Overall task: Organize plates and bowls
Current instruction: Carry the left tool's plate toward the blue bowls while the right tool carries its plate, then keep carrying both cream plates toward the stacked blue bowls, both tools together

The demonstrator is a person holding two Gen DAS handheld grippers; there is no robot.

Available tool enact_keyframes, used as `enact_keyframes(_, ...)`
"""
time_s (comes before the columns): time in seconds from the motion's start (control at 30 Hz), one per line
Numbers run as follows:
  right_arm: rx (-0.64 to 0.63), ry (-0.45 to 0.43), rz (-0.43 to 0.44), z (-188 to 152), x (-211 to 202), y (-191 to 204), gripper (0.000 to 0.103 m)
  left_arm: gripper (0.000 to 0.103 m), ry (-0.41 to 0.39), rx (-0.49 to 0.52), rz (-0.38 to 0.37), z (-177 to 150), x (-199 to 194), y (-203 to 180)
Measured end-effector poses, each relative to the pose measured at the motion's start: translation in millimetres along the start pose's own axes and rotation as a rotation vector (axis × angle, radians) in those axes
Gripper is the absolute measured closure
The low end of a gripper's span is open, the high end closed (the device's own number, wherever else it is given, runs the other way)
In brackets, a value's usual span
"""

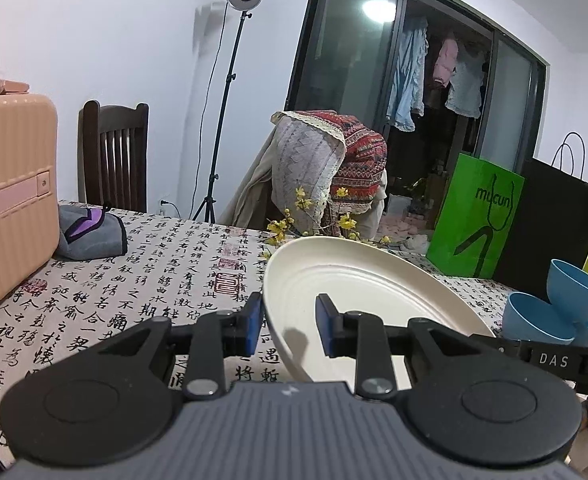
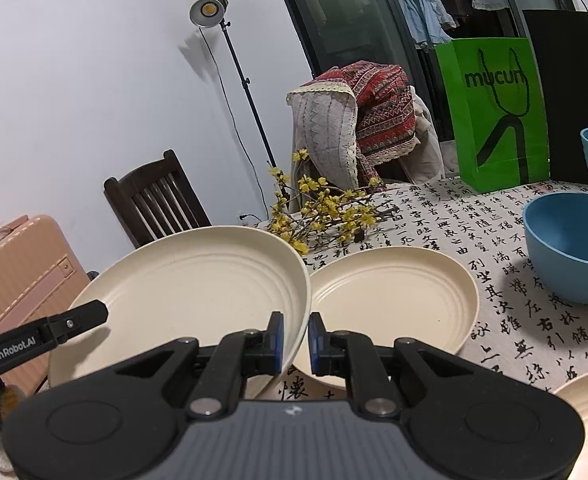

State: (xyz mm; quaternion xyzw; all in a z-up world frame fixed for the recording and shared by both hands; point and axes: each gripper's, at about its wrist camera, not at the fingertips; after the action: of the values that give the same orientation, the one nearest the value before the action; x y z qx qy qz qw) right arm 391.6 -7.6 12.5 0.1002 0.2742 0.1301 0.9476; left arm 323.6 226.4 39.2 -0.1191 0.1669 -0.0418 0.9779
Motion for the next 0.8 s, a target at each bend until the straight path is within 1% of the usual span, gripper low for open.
enact_keyframes(0.43,0.015,-0.011,-0.009,-3,-18,-12,0.091,0.074,0.0,0.008,-0.012,-5,-10,-16)
enact_keyframes(0.8,0.028,-0.023,-0.018,-5,-36,-25,0.091,0.074,-0.002,0.026,-0.026,-8,-20,-37)
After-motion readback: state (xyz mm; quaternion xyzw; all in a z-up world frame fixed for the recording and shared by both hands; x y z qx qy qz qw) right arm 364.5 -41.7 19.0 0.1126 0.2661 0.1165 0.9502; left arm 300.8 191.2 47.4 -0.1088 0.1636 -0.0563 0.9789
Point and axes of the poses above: each gripper's, at about its wrist camera, not at the fingertips, and x roughly the way its jaws point, y to its left, z to its top, and after that the axes turned 10 degrees about -z, right-handed
